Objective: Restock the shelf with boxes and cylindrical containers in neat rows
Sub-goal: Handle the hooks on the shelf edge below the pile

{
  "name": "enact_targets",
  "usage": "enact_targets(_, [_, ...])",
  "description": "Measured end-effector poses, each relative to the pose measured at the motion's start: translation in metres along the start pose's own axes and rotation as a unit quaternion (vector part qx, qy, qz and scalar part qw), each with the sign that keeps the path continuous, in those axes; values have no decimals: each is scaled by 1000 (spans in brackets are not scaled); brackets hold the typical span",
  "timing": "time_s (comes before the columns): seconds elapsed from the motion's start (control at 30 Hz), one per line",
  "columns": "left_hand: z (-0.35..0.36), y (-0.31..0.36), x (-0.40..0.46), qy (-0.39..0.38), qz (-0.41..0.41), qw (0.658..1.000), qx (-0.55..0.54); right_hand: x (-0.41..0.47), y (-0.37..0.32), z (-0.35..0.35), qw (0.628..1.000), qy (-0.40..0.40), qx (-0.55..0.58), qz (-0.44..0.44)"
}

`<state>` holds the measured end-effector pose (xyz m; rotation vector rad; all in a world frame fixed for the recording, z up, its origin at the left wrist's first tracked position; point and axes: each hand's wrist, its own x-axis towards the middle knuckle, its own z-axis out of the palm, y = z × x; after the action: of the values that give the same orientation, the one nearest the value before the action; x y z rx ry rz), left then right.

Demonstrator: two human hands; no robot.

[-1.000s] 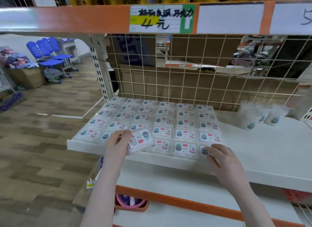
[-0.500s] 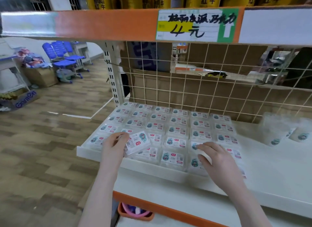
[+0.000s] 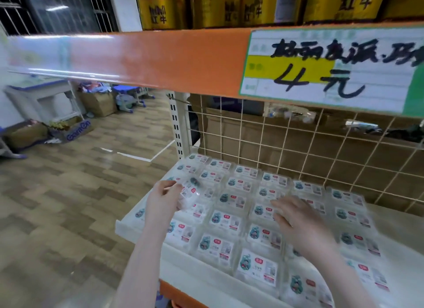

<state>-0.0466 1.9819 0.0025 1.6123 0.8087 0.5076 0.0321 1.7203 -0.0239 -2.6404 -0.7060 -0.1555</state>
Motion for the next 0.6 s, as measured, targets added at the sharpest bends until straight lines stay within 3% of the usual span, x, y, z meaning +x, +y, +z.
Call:
enact_targets(0.27, [3, -13, 15, -2, -11, 999, 45, 14, -10, 8, 1000, -11, -2, 15])
enact_targets(0.43, [-2, -22, 13, -13, 40, 988, 150, 14, -22, 19, 1000, -14, 6, 17])
enact_targets(0.6, [-15, -25, 20, -20, 92, 954, 285, 13, -33, 27, 1000, -6, 3, 19])
